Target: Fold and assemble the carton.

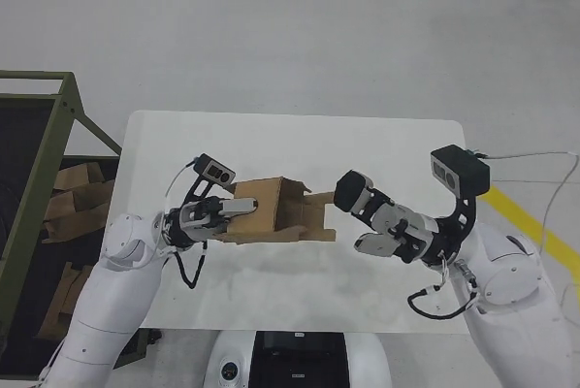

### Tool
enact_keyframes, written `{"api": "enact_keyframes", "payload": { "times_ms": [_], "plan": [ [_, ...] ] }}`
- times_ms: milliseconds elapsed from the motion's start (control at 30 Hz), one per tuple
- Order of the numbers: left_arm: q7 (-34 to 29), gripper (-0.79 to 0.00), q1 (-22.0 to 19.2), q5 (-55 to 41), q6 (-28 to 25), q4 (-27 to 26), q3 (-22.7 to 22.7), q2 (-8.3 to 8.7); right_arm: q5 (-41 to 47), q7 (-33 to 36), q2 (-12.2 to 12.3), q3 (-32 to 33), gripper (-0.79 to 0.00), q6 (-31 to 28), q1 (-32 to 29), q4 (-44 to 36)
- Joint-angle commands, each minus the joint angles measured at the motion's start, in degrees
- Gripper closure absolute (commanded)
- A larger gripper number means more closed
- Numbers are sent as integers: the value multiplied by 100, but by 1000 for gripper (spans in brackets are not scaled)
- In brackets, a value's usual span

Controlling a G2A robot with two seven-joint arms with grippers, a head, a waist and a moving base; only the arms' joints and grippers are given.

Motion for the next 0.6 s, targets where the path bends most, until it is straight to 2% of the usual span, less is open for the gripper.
{"api": "enact_keyframes", "payload": {
  "times_ms": [0,133,267,567],
  "plan": [
    [-91,0,-32,-34,98,22,12,2,-219,-34,12,79,-785,-223,-44,-128],
    [-188,0,-53,-71,214,36,31,3,-654,-131,33,211,-785,-483,-154,-344],
    [-256,0,-59,-161,320,22,62,-1,-1114,-217,49,254,-785,-341,-236,-528],
    [-194,0,-51,-78,262,10,31,1,-1114,-217,49,254,-785,-341,-236,-528]
  ]
}}
